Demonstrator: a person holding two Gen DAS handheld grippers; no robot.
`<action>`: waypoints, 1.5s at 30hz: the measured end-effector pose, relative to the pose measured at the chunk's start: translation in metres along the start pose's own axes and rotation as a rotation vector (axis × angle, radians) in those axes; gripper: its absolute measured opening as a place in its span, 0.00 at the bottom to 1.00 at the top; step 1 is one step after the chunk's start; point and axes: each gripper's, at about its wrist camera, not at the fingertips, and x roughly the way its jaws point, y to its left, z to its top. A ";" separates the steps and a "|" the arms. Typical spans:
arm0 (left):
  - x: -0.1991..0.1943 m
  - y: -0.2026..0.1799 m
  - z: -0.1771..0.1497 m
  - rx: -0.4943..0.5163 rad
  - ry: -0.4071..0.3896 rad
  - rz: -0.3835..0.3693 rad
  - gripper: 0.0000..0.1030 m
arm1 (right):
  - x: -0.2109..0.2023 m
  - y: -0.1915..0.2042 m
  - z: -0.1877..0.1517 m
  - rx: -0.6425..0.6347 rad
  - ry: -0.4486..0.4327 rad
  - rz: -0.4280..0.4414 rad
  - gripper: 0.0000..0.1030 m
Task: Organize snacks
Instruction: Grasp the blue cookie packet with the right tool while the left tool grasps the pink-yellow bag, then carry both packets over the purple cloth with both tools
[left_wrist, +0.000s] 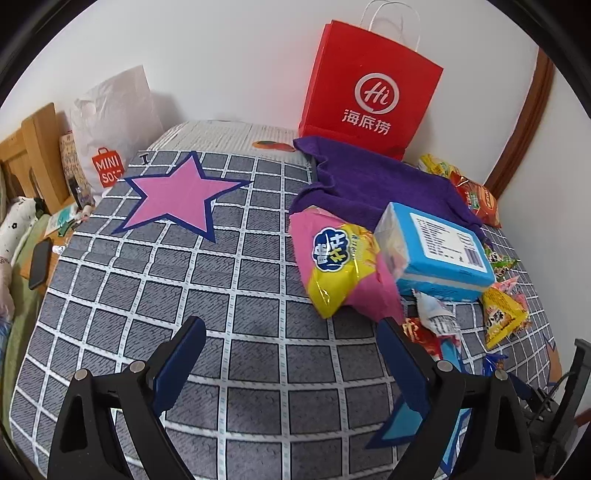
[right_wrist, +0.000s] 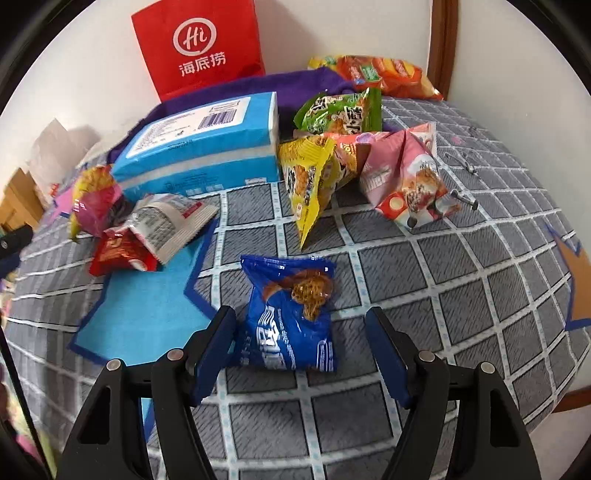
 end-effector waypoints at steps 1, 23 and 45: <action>0.003 0.000 0.001 0.000 0.003 -0.001 0.90 | 0.002 0.004 0.000 -0.026 -0.014 -0.015 0.62; 0.088 -0.027 0.043 0.043 0.123 -0.104 0.64 | -0.036 -0.025 0.025 -0.033 -0.080 0.024 0.45; 0.012 -0.046 0.112 0.132 -0.047 -0.126 0.47 | -0.080 -0.009 0.145 -0.059 -0.255 0.104 0.44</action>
